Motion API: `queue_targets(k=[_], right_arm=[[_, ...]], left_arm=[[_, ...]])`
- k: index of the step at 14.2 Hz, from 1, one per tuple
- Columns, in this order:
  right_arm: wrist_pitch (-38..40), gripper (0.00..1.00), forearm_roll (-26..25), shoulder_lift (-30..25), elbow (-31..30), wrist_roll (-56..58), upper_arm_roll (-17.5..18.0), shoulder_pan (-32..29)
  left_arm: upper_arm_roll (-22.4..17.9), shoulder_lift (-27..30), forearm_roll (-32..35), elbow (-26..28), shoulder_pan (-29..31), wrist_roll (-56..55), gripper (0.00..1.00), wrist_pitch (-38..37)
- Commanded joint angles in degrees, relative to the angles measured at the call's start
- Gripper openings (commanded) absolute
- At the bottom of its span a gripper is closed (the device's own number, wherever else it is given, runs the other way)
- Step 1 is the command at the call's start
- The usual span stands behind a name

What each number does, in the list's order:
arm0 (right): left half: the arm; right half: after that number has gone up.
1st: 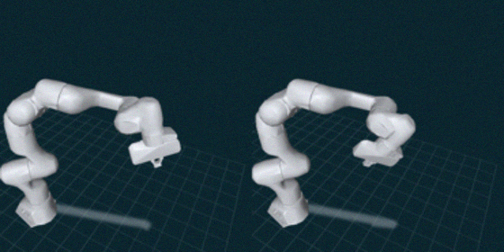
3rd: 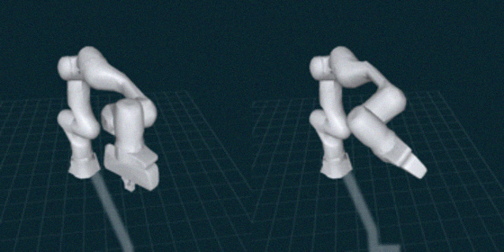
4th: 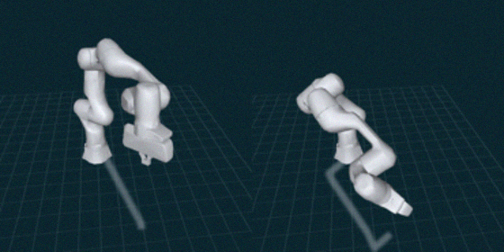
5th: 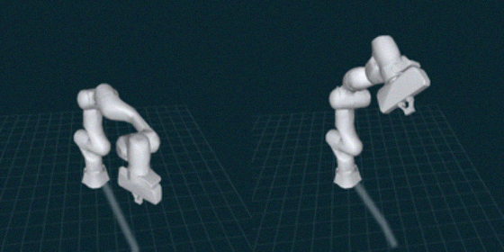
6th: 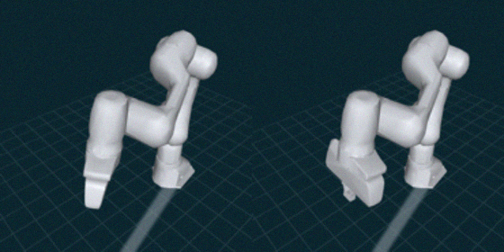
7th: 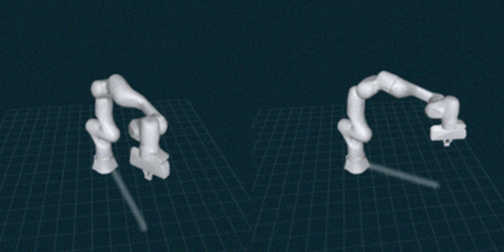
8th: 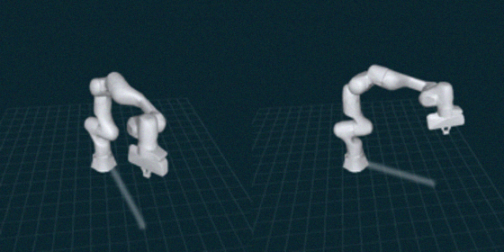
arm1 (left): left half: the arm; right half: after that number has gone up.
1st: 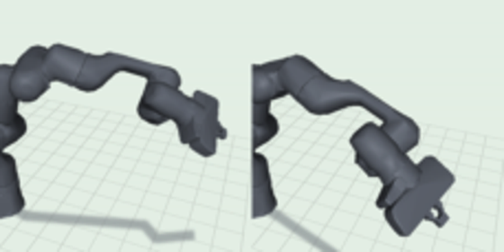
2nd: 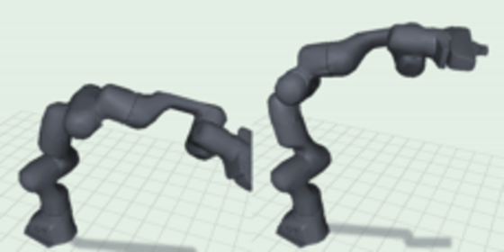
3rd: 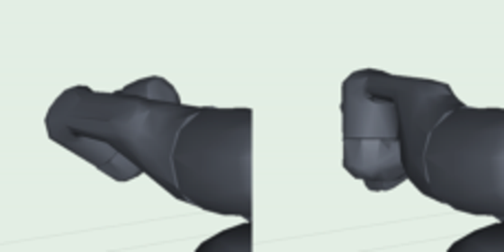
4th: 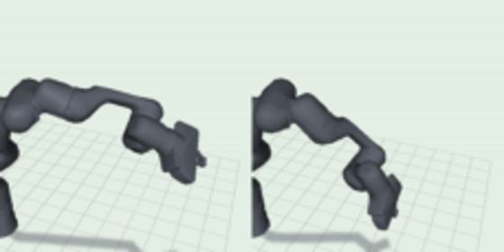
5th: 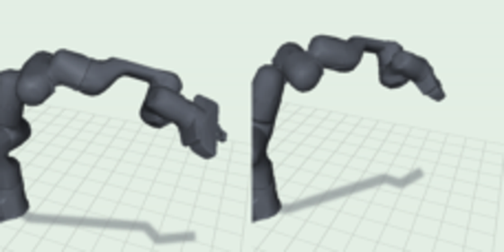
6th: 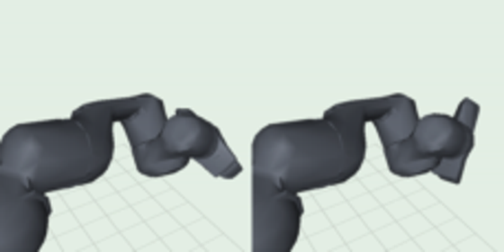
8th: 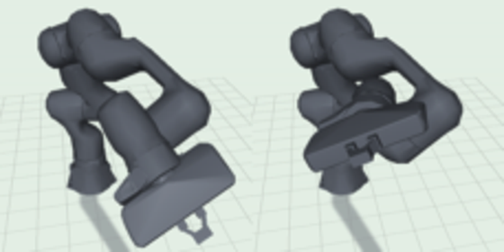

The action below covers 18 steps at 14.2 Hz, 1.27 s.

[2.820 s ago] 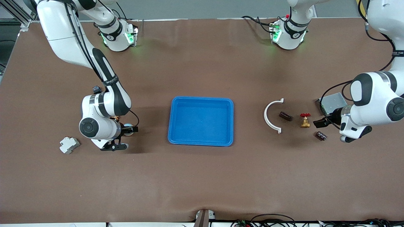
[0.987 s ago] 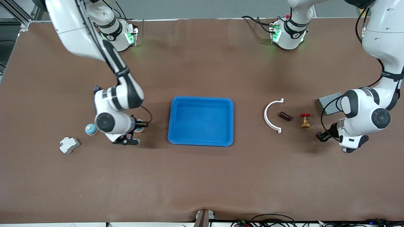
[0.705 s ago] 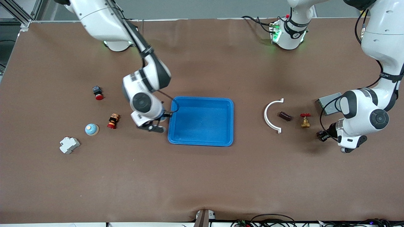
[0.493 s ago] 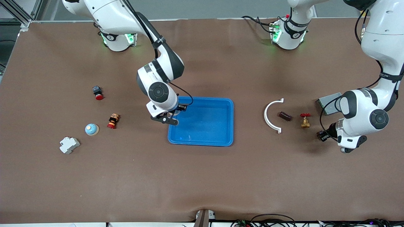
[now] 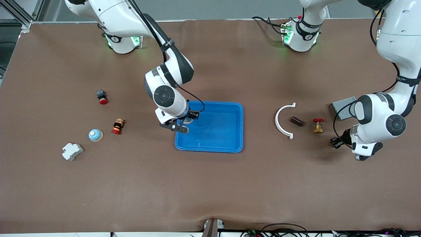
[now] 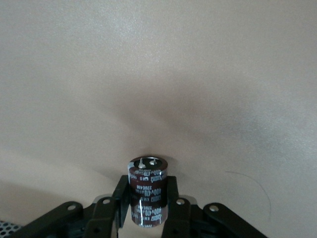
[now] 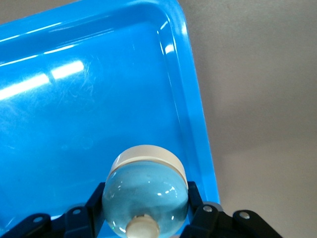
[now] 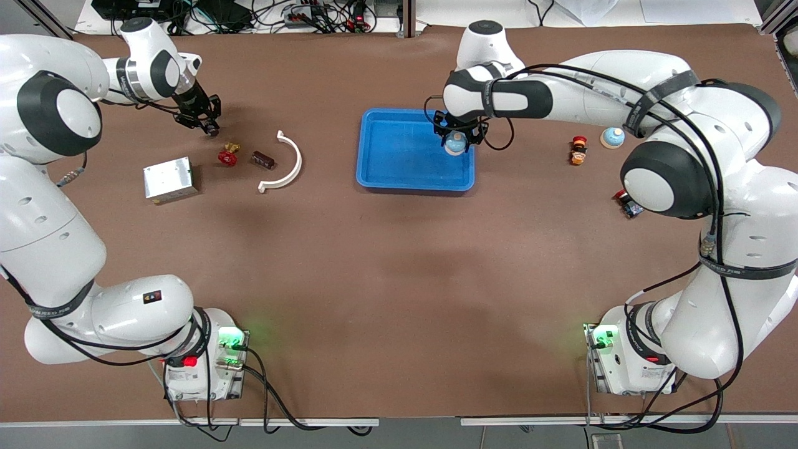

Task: Place electrolytic capacitor and blue bell in tray
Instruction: 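Carry the dome to the tray while the left gripper grasps the capacitor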

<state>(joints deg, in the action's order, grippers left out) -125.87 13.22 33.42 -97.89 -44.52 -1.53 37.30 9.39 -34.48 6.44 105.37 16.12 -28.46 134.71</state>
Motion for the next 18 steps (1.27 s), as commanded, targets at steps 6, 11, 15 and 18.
queue_targets(k=[6,11,15,18], right_arm=[[-0.9,0.14,1.1,4.6,2.7,0.5,-0.4,1.5],[-2.8,0.14,1.1,5.8,2.7,0.6,-0.4,2.0],[-2.9,0.15,1.1,6.0,2.7,0.6,-0.4,2.2],[-3.5,0.16,1.1,6.5,2.8,0.6,-0.4,2.3]], left_arm=[[2.9,5.7,0.9,-1.3,0.3,-2.1,0.00,-11.1],[8.0,8.2,-3.1,-1.4,0.0,-5.3,0.00,-16.1],[10.9,8.5,-3.2,-1.0,-0.3,-10.7,0.00,-16.4],[15.1,8.5,-3.2,-1.1,-0.4,-20.0,0.00,-16.4]])
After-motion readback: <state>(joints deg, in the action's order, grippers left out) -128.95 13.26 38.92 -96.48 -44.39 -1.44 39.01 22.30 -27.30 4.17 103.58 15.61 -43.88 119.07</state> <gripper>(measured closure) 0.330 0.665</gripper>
